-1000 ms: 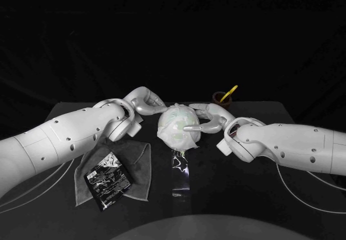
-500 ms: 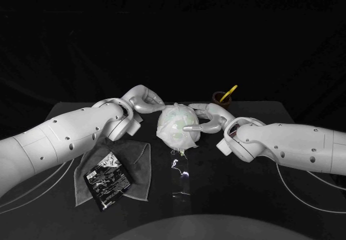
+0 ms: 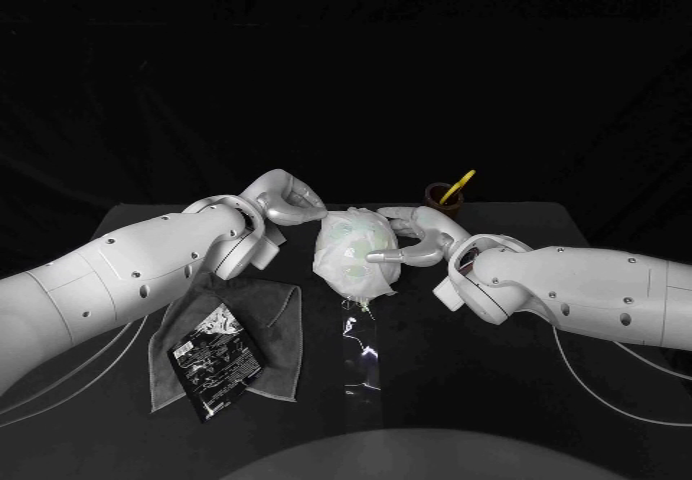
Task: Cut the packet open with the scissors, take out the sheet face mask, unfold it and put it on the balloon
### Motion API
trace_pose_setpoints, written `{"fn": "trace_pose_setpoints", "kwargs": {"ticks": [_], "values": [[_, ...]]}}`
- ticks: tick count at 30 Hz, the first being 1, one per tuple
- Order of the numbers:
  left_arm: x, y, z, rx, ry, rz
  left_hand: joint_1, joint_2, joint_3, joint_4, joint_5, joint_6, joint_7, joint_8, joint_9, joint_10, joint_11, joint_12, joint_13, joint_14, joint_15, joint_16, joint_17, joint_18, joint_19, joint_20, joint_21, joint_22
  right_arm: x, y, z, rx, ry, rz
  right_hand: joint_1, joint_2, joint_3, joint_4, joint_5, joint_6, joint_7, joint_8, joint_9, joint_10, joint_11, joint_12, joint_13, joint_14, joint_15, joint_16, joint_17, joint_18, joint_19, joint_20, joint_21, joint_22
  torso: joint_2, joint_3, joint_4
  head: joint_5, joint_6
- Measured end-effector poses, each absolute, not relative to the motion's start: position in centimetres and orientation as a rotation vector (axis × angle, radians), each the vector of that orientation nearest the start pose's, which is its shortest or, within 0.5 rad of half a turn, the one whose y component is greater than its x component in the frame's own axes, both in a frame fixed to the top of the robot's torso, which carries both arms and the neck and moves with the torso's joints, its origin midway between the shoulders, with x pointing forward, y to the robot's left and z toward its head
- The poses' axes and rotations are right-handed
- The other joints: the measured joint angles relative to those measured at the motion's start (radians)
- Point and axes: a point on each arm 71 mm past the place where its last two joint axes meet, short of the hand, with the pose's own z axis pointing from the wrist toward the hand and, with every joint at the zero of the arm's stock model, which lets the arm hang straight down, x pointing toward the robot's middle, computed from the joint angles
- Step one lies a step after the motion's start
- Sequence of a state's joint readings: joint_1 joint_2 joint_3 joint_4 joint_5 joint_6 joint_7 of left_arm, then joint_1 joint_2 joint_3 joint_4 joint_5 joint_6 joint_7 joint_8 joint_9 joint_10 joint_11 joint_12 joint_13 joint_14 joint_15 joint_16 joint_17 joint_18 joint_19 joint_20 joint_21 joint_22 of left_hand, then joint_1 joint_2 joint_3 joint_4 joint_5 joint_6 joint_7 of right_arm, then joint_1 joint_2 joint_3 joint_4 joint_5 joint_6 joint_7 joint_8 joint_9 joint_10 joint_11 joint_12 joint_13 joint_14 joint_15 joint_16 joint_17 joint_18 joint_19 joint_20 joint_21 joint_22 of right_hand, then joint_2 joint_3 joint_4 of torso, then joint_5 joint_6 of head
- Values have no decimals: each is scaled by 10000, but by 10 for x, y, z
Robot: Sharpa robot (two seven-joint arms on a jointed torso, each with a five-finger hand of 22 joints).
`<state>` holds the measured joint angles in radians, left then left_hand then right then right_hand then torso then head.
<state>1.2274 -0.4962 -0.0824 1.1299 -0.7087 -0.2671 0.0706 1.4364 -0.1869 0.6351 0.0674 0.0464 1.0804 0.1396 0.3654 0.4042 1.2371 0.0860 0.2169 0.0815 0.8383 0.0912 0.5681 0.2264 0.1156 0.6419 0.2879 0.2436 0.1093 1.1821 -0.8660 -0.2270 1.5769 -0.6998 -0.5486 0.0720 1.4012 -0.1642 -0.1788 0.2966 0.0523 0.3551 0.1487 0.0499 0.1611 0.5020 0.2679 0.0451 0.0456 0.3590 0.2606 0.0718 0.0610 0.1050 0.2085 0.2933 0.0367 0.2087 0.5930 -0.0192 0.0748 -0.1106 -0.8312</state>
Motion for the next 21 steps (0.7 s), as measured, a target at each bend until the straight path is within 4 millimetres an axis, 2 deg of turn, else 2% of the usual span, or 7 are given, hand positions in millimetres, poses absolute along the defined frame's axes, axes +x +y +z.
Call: {"fn": "trace_pose_setpoints", "kwargs": {"ticks": [21], "values": [[556,125,-210,-4554,17648,-10416,-171,9,109,-112,-4,-126,19,58,369,-2,2,0,39,35,36,-1,0,-4,124,-19,74,28,447,-211,-249,5688,17562,9452,40,40,0,0,0,0,-1,0,-1,-1,0,0,-5,0,0,0,-3,-1,1,0,0,1,0,7,-1,12,-11]]}}
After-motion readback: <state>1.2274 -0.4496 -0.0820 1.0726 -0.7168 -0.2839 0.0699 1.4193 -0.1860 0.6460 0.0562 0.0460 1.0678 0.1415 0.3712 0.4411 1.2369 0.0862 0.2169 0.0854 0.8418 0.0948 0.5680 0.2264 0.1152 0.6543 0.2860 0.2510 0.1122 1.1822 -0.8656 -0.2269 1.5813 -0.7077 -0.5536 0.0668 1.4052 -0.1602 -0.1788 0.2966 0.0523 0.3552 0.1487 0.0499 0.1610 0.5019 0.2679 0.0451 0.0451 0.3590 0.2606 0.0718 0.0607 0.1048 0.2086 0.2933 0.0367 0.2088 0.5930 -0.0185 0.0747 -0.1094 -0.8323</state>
